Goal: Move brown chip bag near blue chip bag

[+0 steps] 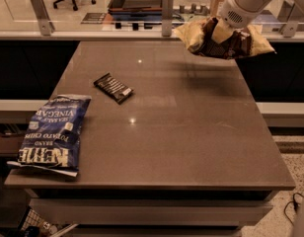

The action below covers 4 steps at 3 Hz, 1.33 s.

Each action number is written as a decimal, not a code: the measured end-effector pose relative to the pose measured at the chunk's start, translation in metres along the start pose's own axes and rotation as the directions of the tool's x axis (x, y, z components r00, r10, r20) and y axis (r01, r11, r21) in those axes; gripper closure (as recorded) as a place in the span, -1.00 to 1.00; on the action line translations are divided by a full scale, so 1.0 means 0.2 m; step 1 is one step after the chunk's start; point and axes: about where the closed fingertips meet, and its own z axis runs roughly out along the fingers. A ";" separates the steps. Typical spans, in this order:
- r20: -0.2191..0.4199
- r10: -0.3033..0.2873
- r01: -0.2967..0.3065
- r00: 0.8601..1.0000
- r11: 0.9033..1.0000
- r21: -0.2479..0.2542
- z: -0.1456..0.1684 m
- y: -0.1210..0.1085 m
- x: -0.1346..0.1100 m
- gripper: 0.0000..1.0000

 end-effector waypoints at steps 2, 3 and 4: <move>0.121 -0.008 0.009 0.993 1.000 -0.011 -0.29 0.40 0.08 1.00; 0.169 -0.018 0.025 0.985 0.999 -0.039 -0.32 0.56 0.10 1.00; 0.219 -0.044 0.055 0.975 0.997 -0.048 -0.37 0.69 0.08 1.00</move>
Offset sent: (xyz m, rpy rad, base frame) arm -0.1529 0.0461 -0.0092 0.1430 -0.0588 0.1069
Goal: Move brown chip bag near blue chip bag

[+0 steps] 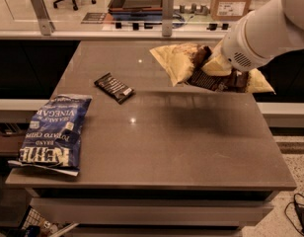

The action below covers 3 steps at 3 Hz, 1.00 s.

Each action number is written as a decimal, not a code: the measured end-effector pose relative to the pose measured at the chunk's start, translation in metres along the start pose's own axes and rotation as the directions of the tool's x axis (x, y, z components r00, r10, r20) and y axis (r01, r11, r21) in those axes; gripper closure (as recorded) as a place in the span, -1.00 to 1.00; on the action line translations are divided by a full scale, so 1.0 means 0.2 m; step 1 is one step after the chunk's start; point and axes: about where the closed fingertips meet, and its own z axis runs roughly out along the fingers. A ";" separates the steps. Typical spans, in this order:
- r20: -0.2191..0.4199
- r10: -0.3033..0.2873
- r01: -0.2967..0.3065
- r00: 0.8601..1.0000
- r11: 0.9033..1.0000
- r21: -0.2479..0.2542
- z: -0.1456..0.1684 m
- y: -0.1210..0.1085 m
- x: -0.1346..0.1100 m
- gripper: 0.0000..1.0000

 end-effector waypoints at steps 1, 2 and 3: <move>0.042 -0.049 0.050 0.998 0.999 -0.006 -0.06 0.13 -0.08 1.00; 0.066 -0.088 0.089 0.994 0.996 -0.014 -0.09 0.30 -0.17 1.00; 0.068 -0.091 0.093 0.994 0.995 -0.029 -0.07 0.47 -0.22 1.00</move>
Offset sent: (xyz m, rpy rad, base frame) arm -0.0754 0.0877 0.0051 -0.0009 -0.0592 0.1482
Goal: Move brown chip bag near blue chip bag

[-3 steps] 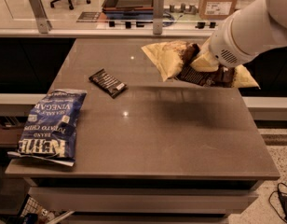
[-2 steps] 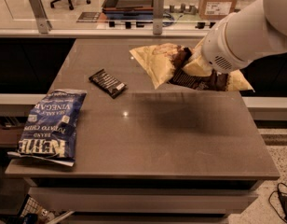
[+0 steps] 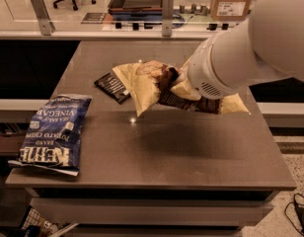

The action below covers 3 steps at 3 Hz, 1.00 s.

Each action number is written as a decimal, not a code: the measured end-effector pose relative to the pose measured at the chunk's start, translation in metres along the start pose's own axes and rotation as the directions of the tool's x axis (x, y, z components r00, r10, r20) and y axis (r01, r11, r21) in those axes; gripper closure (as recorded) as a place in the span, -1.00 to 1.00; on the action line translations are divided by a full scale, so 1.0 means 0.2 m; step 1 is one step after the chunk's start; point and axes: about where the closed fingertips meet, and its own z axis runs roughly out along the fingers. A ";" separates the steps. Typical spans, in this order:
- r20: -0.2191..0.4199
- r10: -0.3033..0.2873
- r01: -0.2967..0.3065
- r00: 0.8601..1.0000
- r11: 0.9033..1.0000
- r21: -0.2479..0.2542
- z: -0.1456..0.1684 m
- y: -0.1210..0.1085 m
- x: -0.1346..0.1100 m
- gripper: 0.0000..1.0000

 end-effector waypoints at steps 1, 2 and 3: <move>0.007 0.025 -0.025 1.000 0.999 -0.028 0.06 0.15 -0.01 1.00; 0.005 0.023 -0.022 1.000 0.999 -0.032 0.07 0.15 -0.01 0.65; 0.006 0.021 -0.021 1.000 0.999 -0.034 0.08 0.16 -0.01 0.19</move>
Offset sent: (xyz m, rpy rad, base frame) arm -0.0135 0.0169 -0.0171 0.0205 0.0248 0.0014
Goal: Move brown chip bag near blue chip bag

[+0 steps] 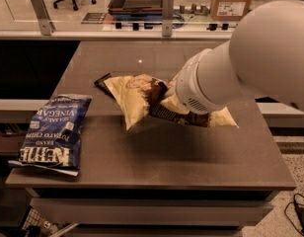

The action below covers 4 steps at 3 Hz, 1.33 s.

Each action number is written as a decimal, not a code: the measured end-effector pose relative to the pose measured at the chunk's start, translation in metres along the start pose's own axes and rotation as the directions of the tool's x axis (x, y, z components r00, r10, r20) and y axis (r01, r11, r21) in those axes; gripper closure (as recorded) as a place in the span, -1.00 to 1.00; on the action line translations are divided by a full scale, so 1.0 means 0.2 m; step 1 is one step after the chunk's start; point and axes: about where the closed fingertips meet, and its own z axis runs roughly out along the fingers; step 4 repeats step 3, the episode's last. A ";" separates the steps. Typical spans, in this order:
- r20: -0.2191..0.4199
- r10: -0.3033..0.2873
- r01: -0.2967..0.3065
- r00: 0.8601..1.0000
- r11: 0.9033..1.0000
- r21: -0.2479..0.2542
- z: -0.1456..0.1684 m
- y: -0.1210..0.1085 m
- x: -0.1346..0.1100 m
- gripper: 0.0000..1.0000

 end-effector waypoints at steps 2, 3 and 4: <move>0.002 -0.003 0.003 1.000 1.000 -0.004 0.01 0.01 -0.01 -0.74; 0.003 -0.005 0.005 1.000 1.000 -0.005 0.01 0.01 -0.01 -1.00; 0.003 -0.005 0.005 1.000 1.000 -0.005 0.01 0.01 -0.01 -1.00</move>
Offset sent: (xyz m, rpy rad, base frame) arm 0.0000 0.0011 -0.0002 0.0001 0.0003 0.0022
